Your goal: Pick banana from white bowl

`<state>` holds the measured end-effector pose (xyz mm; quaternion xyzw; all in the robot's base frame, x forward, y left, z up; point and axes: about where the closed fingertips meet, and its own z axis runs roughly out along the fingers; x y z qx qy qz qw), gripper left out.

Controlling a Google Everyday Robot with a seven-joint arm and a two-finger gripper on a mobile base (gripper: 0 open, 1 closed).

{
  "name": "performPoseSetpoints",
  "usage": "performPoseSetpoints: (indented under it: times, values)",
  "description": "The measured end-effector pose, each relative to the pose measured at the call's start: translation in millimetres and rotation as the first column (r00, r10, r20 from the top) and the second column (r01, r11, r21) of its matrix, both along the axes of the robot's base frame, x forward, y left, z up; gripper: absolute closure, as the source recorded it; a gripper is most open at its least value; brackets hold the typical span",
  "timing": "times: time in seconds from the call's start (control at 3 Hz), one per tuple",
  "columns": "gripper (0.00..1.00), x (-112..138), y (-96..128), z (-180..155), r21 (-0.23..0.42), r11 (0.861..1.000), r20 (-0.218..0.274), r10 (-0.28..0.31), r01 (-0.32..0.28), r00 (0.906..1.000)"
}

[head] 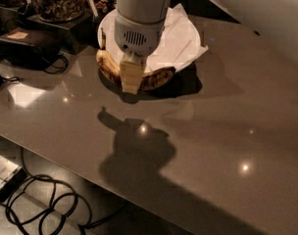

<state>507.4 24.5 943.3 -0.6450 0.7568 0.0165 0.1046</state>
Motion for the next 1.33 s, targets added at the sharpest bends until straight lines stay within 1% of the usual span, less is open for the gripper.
performPoseSetpoints:
  times: [0.67, 1.0, 1.33]
  values:
    - [1.00, -1.0, 3.2, 0.7, 0.001, 1.000, 0.006, 0.009, -0.009, 0.9999]
    - [1.00, -32.5, 26.7, 2.5, -0.016, 0.998, 0.019, 0.057, -0.057, 0.9982]
    - [1.00, -32.7, 27.0, 2.7, -0.016, 0.998, 0.020, 0.058, -0.058, 0.9981]
